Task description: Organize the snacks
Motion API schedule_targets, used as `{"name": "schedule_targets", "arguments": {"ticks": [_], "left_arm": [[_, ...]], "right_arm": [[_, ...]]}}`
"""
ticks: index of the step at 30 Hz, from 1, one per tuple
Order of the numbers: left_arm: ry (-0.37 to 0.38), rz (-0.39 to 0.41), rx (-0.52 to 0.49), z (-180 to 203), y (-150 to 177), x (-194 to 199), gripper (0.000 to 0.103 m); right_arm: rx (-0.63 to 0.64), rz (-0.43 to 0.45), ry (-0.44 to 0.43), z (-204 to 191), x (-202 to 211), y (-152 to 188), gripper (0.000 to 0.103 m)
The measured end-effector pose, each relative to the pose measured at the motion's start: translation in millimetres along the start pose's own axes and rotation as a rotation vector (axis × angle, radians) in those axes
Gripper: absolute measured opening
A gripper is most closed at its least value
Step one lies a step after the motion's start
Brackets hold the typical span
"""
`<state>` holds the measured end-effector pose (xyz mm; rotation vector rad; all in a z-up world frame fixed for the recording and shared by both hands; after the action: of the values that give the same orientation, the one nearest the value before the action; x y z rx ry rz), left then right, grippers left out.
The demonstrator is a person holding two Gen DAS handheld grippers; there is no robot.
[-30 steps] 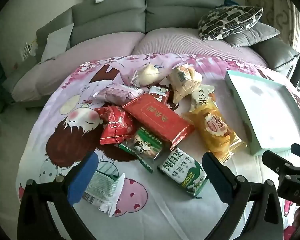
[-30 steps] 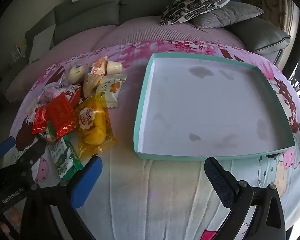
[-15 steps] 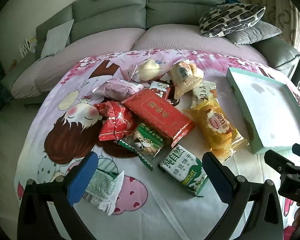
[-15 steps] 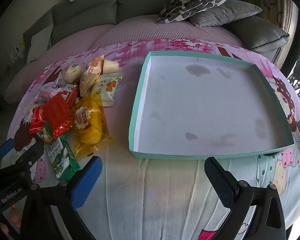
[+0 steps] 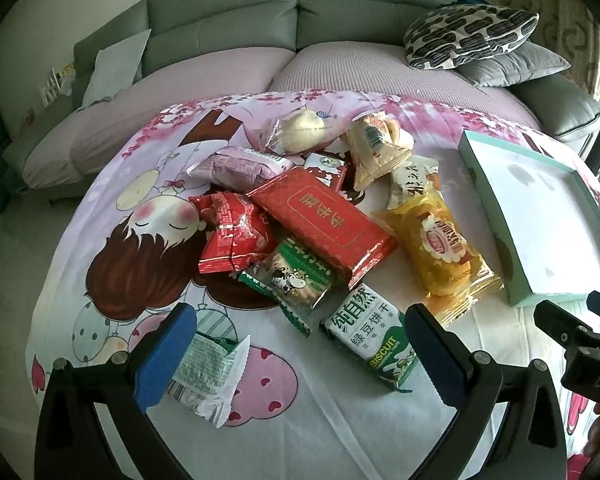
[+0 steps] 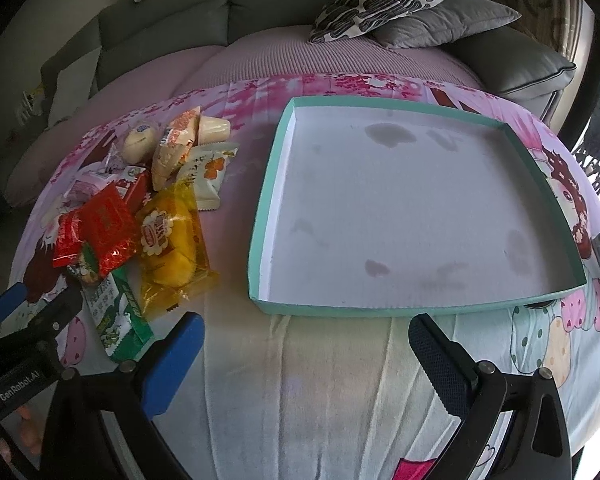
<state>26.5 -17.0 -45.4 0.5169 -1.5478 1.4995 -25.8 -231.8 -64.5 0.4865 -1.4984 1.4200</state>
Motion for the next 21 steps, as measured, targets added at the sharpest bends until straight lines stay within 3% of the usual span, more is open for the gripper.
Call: {"name": "schedule_targets", "arguments": {"ticks": [21], "left_arm": [[0.003, -0.027, 0.011, -1.5, 3.5, -5.5, 0.103]], "right_arm": [[-0.009, -0.016, 0.009, 0.0, -4.3, 1.4, 0.103]]}}
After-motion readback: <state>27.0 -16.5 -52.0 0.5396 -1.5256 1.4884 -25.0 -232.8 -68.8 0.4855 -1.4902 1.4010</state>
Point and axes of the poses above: each gripper's, at about its wrist camera, not at the fingertips, and x roughly against the way its jaws point, z to its right, y to its underside, the point moved 6 cm from there along -x, roughly the way its jaws point, and after that the axes turned 14 degrees about y, right-handed, at the moved point
